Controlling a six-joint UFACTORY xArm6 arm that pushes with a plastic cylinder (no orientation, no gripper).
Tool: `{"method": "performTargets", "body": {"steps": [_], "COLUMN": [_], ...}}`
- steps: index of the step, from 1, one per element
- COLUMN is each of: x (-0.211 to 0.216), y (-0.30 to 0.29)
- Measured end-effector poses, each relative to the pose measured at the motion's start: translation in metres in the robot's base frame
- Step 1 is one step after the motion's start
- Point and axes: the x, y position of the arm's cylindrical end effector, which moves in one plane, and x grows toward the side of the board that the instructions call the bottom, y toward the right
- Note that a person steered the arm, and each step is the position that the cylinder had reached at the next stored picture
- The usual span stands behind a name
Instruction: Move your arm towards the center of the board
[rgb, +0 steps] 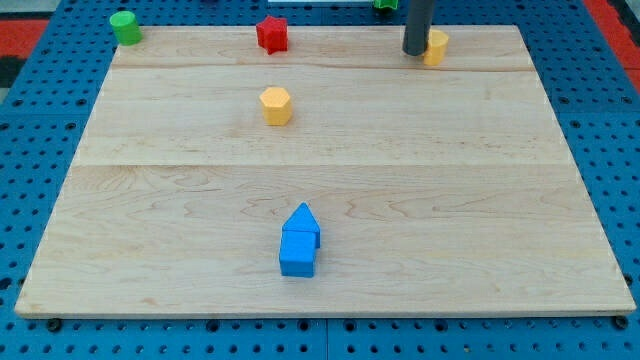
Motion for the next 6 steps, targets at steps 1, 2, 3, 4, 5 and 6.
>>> {"method": "performTargets", "body": {"steps": [1,2,3,4,5,6], "x": [-0.024,-0.023,0.022,0.070,0.120,0.149], "y": [0.028,0.036,0.010,-0.016,-0.061,-0.134]}}
